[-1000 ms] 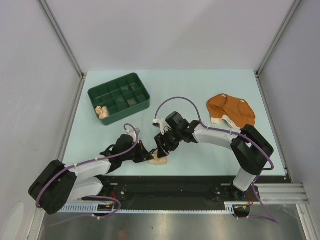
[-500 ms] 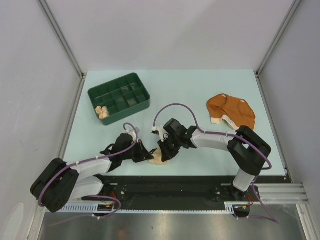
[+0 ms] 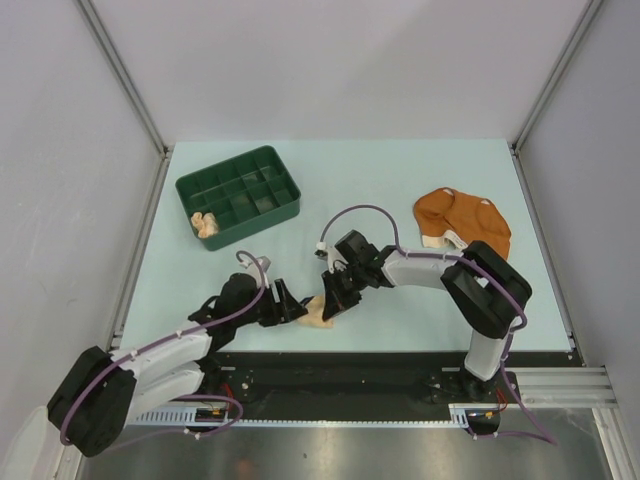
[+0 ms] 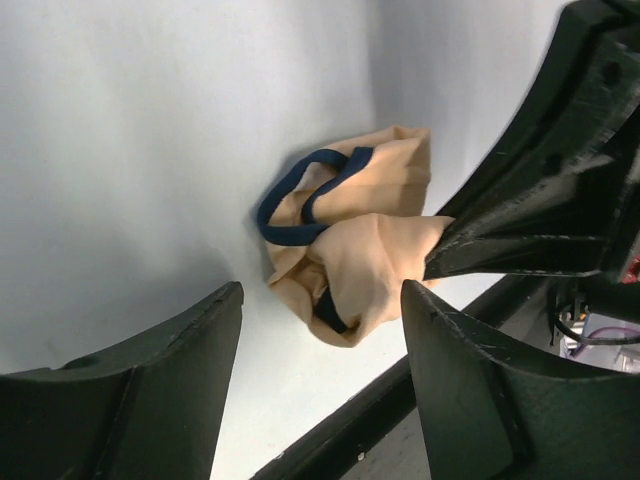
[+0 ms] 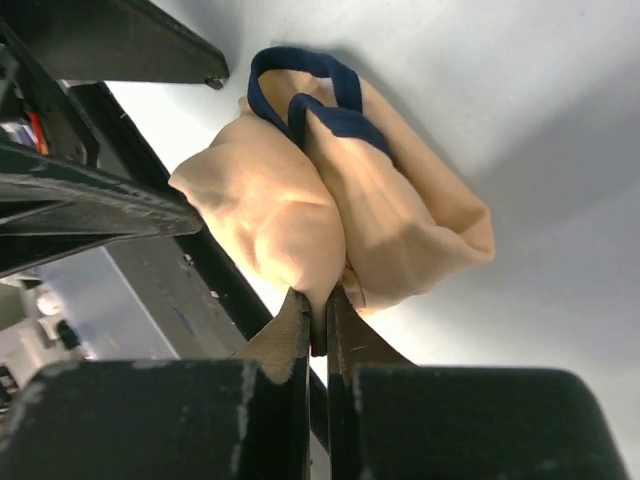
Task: Roll the underwear
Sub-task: Roll the underwear to the center of the board.
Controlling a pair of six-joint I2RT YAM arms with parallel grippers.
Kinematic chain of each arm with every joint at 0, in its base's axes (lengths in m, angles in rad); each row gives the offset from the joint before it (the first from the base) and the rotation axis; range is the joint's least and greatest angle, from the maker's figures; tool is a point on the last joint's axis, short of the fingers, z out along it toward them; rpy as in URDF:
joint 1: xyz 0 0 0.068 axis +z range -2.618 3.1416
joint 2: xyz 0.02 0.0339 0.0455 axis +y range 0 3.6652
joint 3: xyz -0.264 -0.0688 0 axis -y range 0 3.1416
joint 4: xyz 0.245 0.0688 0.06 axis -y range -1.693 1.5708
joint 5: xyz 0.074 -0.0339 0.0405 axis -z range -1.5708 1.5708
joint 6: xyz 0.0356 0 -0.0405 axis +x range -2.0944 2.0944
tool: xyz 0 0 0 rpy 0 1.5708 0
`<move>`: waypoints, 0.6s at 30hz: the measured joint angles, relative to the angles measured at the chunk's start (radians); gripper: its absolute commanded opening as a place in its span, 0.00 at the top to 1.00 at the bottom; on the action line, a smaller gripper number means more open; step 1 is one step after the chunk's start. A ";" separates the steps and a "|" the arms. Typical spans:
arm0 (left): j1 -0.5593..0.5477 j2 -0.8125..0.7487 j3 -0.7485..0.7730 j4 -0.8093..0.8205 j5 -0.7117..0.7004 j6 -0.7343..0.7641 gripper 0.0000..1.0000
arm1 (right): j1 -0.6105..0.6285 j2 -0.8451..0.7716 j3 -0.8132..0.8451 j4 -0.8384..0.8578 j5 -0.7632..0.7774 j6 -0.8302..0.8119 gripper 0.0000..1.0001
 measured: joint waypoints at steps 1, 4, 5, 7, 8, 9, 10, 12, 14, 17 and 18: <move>0.000 0.005 -0.005 0.002 0.000 0.005 0.30 | -0.004 0.006 0.000 0.003 -0.010 0.011 1.00; 0.000 0.025 -0.011 0.036 0.017 0.014 0.30 | -0.023 0.031 0.000 0.023 -0.053 0.055 1.00; 0.000 0.030 -0.013 0.048 0.021 0.015 0.30 | -0.029 0.039 0.000 0.027 -0.068 0.067 1.00; 0.000 0.033 -0.019 0.065 0.026 0.018 0.30 | -0.037 0.051 0.000 0.039 -0.092 0.092 1.00; 0.000 0.035 -0.022 0.076 0.027 0.020 0.30 | -0.040 0.058 0.000 0.045 -0.103 0.102 1.00; 0.000 0.038 -0.024 0.082 0.029 0.020 0.33 | -0.042 0.063 0.000 0.050 -0.111 0.111 1.00; 0.000 0.045 -0.026 0.097 0.032 0.020 0.35 | -0.045 0.069 0.000 0.056 -0.121 0.122 1.00; 0.000 0.065 -0.030 0.122 0.035 0.019 0.49 | -0.048 0.077 0.000 0.066 -0.136 0.138 1.00; 0.000 0.091 -0.032 0.149 0.037 0.013 0.63 | -0.050 0.082 0.000 0.076 -0.145 0.150 0.98; 0.000 0.152 -0.034 0.183 0.038 0.008 0.80 | -0.049 0.082 0.000 0.081 -0.146 0.160 0.85; 0.000 0.158 -0.033 0.187 0.038 0.004 0.83 | -0.048 0.082 0.000 0.083 -0.146 0.161 0.81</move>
